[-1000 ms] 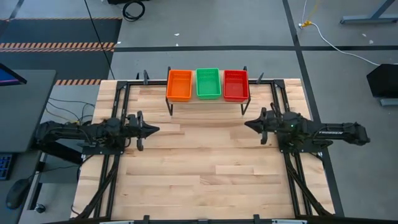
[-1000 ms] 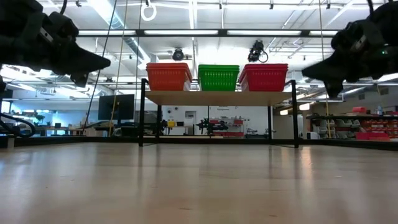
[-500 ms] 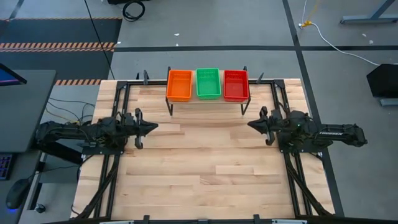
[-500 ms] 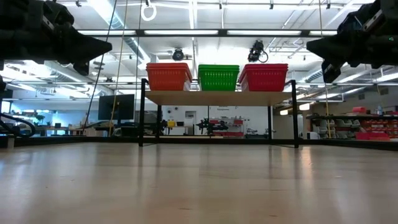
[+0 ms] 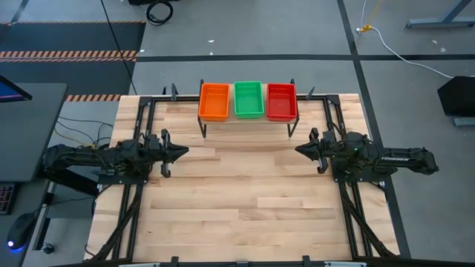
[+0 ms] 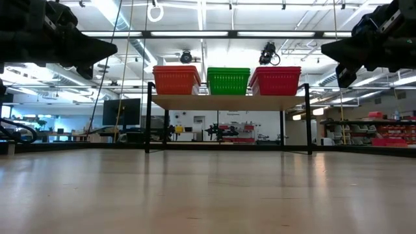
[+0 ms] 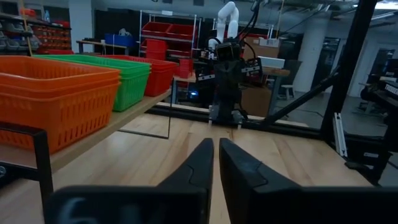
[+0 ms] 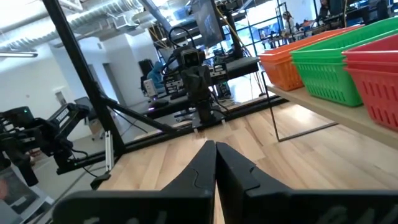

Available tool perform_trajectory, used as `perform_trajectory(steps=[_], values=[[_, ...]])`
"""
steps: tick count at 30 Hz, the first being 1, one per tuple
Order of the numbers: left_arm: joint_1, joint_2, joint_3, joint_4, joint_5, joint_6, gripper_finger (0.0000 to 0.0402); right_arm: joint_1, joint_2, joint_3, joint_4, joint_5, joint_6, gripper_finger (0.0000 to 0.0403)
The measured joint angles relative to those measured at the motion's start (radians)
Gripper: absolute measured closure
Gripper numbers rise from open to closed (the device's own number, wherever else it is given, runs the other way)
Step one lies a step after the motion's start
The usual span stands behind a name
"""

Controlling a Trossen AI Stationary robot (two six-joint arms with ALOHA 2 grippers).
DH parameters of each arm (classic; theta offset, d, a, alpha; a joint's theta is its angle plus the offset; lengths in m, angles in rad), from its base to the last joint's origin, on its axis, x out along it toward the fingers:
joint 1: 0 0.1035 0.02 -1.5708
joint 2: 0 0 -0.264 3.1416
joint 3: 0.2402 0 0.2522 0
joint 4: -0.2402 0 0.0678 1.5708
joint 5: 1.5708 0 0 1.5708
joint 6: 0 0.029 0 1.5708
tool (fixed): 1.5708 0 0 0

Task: Stack baskets on shelf by color
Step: Return to Home Position

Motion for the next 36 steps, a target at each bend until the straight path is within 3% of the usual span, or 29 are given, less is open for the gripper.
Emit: perform_trajectory(steps=[36], values=[[0.0,0.0,-0.001,0.0,0.0,0.0,0.0364,0.0,0.0,0.0,0.0,0.001,-0.001,0.039]])
